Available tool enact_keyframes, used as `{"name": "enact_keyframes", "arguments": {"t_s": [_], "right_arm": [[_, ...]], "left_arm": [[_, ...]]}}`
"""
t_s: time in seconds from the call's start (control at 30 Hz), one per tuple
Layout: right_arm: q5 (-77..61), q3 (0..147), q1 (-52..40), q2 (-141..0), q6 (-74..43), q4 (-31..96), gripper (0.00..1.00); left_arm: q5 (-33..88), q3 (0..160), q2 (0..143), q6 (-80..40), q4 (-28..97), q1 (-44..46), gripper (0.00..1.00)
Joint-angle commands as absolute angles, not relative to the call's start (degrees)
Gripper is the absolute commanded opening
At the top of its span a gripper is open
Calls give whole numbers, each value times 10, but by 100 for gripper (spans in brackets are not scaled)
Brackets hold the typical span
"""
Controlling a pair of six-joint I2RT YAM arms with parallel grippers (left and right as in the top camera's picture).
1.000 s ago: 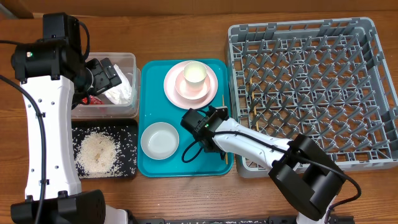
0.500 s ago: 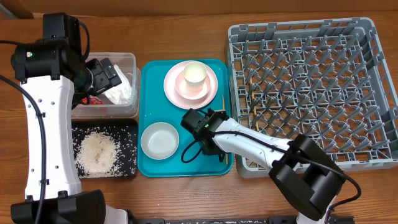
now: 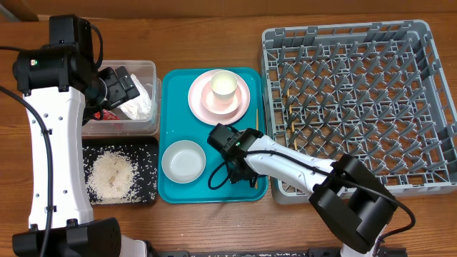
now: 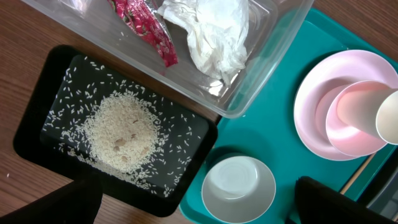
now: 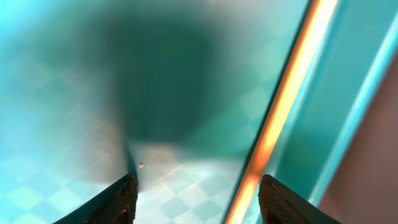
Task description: Sort waste into correct bins and load items into the dishwasher
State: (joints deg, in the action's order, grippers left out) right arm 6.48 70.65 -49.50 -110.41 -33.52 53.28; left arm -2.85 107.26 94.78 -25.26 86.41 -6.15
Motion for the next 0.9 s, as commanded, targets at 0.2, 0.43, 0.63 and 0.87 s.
{"name": "enact_keyframes", "arguments": {"t_s": [0.2,0.43,0.63,0.87], "right_arm": [[46,708,-493,-1107,-295,528,65],[77,712,-493,-1107,-296,519,37],[105,712,-491,-1107,-312,506,30],[121,712,-485,-1107,-352,509,19]], "left_arm": [[-34,1074,949,-244,865,-63,100],[-34,1074,949,-244,865,-63,100],[-34,1074,949,-244,865,-63,100],[-34,1074,949,-244,865,-63,100]]}}
